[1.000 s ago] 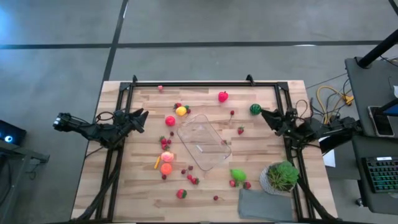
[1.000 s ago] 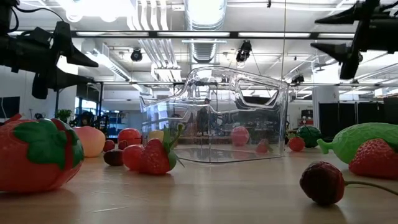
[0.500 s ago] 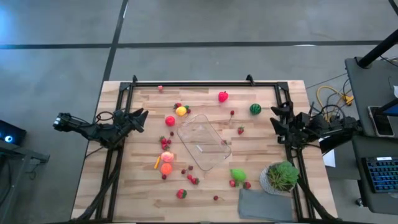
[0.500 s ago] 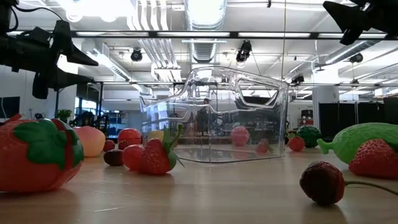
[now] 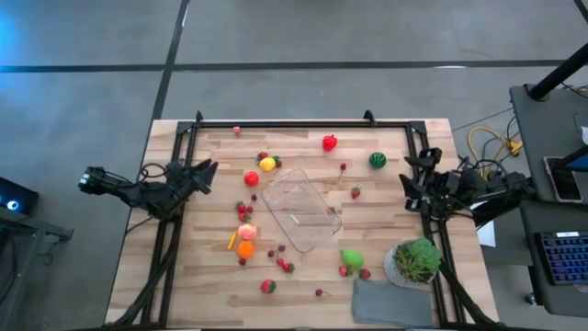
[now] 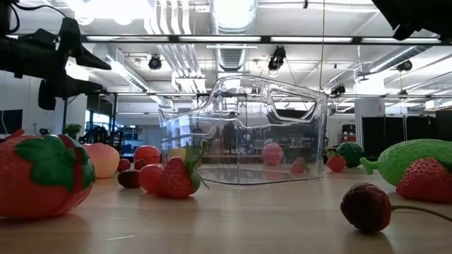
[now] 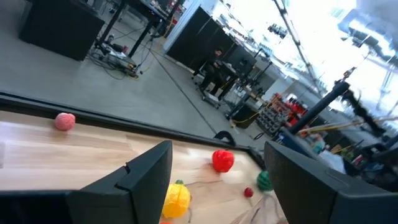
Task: Pick and placing Produce into tupperware
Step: Put the green watermelon into the transparent bin
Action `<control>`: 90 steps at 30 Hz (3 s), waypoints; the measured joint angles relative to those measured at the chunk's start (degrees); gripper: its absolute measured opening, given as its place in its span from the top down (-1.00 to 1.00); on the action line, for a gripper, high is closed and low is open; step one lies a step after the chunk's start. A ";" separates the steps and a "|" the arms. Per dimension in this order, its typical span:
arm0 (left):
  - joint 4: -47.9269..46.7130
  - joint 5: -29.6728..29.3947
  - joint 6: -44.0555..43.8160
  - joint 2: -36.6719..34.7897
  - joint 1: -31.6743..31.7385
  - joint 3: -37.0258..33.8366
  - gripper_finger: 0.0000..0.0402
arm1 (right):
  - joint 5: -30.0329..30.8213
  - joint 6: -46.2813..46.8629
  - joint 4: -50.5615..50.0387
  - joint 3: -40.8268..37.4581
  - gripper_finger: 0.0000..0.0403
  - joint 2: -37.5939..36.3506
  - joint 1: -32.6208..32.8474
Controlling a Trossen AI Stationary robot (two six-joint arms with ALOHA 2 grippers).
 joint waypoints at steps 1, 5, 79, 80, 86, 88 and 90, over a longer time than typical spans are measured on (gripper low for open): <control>0.52 0.02 -0.01 0.00 0.00 0.00 -0.20 | 0.16 -0.62 0.14 0.00 -0.15 0.00 0.00; 2.48 0.02 0.02 0.00 0.00 0.02 -0.20 | 8.29 7.55 -0.28 0.00 -0.15 0.23 0.00; 3.09 0.02 0.28 -0.13 -0.01 0.07 -0.20 | -1.10 78.64 -100.82 60.96 -0.15 61.34 -29.66; 3.07 0.02 0.24 -0.13 -0.02 0.07 -0.20 | -1.10 78.29 -100.81 61.77 -0.15 61.94 -29.66; 3.10 0.03 0.21 -0.13 -0.02 0.07 -0.20 | -1.73 76.95 -101.00 66.56 -0.15 65.09 -29.49; 3.07 0.02 0.22 -0.13 0.01 0.07 -0.20 | -1.64 75.92 -101.00 67.97 -0.15 66.16 -29.51; 3.10 0.02 0.22 -0.13 0.00 0.07 -0.20 | -1.33 74.89 -100.89 69.15 -0.15 67.00 -29.56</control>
